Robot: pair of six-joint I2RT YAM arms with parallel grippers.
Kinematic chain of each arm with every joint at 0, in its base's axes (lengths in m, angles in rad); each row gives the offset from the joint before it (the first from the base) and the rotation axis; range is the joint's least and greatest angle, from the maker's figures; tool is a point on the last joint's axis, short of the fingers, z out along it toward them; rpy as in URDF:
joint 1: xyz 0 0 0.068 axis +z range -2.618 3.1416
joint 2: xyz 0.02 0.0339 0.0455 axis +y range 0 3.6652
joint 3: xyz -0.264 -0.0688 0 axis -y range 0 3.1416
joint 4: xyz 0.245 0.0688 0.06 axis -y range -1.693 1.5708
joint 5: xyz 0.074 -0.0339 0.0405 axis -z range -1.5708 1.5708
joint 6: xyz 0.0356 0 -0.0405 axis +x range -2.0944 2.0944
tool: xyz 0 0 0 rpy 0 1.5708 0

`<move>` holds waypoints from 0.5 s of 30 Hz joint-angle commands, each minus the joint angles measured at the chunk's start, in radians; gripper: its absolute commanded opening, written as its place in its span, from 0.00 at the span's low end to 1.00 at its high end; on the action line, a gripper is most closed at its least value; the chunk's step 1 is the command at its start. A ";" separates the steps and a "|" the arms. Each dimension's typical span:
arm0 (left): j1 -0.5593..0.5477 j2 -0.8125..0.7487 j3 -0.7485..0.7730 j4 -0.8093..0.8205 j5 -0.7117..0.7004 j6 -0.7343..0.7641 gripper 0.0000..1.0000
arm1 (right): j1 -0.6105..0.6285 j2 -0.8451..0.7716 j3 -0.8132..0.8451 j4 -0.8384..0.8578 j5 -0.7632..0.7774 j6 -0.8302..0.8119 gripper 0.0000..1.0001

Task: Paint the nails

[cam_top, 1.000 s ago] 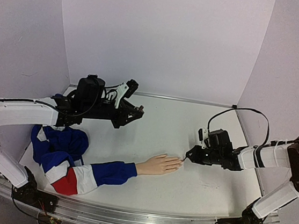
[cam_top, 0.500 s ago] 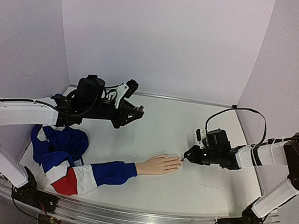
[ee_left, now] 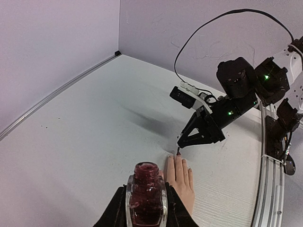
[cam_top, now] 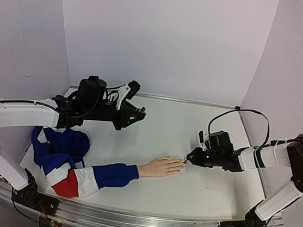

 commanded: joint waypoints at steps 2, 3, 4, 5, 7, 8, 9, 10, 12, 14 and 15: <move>-0.005 -0.013 0.049 0.051 0.014 0.001 0.00 | -0.004 0.008 0.027 -0.001 0.029 0.015 0.00; -0.005 -0.013 0.049 0.051 0.014 0.001 0.00 | -0.004 0.009 0.027 -0.001 0.030 0.016 0.00; -0.005 -0.013 0.049 0.051 0.014 0.001 0.00 | -0.004 0.011 0.028 -0.001 0.030 0.016 0.00; -0.005 -0.013 0.049 0.052 0.015 0.001 0.00 | -0.004 0.012 0.028 -0.003 0.031 0.018 0.00; -0.005 -0.012 0.048 0.052 0.016 0.002 0.00 | -0.004 0.015 0.028 -0.003 0.034 0.020 0.00; -0.005 -0.014 0.047 0.052 0.016 0.001 0.00 | -0.004 0.015 0.027 -0.004 0.036 0.021 0.00; -0.005 -0.014 0.047 0.051 0.015 0.002 0.00 | -0.004 0.013 0.026 -0.004 0.038 0.023 0.00; -0.005 -0.014 0.048 0.051 0.015 0.002 0.00 | -0.004 0.011 0.025 -0.005 0.041 0.024 0.00; -0.005 -0.014 0.048 0.052 0.016 0.001 0.00 | -0.004 0.006 0.024 -0.005 0.047 0.024 0.00; -0.005 -0.014 0.047 0.052 0.016 0.001 0.00 | -0.004 0.006 0.025 -0.008 0.051 0.024 0.00; -0.005 -0.014 0.048 0.052 0.016 0.002 0.00 | -0.004 0.006 0.024 -0.010 0.053 0.023 0.00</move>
